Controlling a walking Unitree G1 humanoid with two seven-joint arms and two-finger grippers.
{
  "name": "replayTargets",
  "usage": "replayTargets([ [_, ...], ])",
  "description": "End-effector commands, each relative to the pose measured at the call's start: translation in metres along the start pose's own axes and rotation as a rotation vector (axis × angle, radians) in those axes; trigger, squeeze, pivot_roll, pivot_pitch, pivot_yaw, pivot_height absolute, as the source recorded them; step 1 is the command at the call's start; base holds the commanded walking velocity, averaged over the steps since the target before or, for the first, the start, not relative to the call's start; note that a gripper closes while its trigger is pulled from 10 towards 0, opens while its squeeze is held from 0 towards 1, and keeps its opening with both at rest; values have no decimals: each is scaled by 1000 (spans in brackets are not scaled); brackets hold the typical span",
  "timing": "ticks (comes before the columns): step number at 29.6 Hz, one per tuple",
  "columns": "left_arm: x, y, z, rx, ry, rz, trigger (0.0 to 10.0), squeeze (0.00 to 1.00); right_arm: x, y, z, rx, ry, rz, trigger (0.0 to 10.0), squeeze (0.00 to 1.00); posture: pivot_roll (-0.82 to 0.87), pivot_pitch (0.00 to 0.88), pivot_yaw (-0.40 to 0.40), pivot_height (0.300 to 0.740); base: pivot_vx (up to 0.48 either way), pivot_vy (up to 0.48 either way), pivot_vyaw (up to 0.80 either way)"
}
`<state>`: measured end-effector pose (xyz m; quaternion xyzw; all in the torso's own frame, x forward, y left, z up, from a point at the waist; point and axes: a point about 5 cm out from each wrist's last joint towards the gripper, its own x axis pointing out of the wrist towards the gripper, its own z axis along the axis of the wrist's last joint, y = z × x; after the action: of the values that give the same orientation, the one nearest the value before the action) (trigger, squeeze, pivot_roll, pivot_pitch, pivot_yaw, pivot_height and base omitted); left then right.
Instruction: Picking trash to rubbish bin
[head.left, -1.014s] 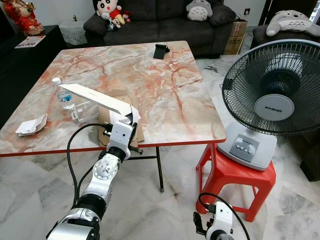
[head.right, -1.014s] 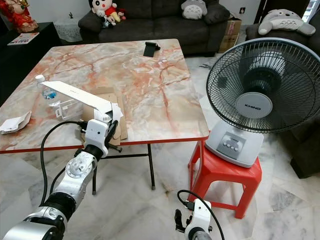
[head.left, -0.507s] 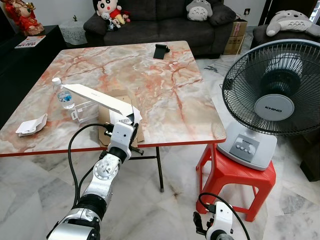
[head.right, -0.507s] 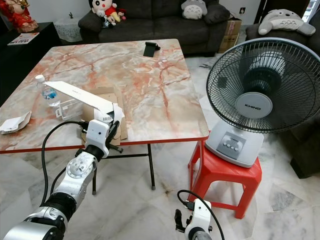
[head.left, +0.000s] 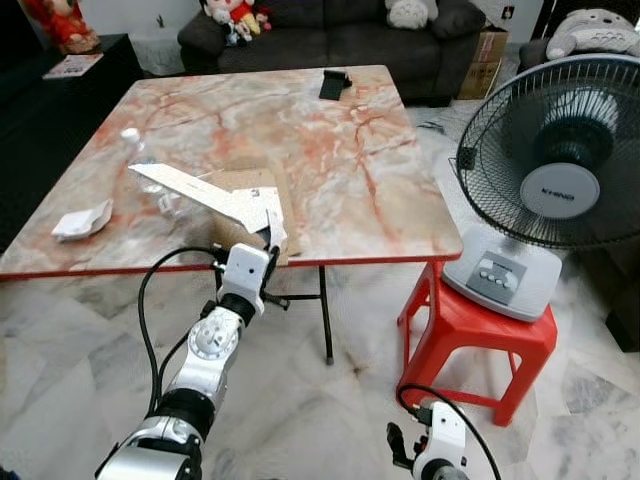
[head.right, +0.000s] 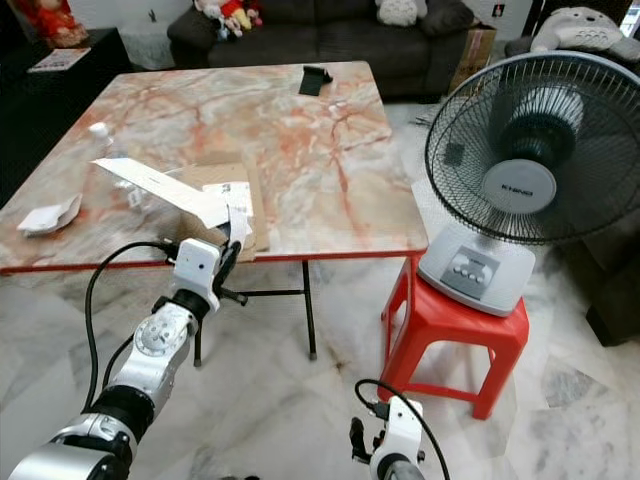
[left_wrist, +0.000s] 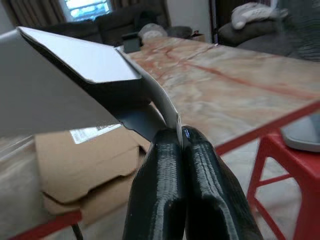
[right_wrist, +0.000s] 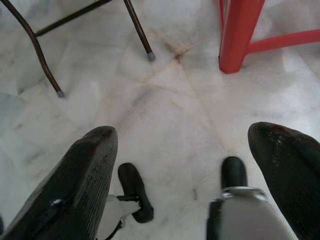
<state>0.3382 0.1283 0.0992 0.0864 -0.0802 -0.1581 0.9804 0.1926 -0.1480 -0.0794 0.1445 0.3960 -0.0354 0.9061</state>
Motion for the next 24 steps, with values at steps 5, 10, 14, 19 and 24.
replayTargets([
  [5, 2, 0, 4, 6, -10, -7, 10000, 0, -1, 1, -3, 2, 9, 3, 10000, 0, -107, 0, 58, 740, -244, 0, 0],
  [10, 2, 0, 3, 5, -9, -7, 10000, 0, -1, 1, -3, 3, 9, 3, 10000, 0, -109, 0, 59, 740, -243, 0, 0],
  [14, 2, 0, 3, 4, -8, -8, 10000, 0, -1, 0, -4, 3, 10, 1, 10000, 0, -109, 0, 58, 740, -244, 0, 0],
  [19, 1, 0, 2, 2, -3, -5, 10000, 0, -1, -1, -4, 3, 11, -1, 10000, 0, -109, 0, 56, 740, -193, 0, 0],
  [24, 1, 0, 2, 1, 1, -4, 10000, 0, -1, -1, -4, 4, 12, -2, 10000, 0, -108, 0, 55, 740, -242, 0, 0],
])
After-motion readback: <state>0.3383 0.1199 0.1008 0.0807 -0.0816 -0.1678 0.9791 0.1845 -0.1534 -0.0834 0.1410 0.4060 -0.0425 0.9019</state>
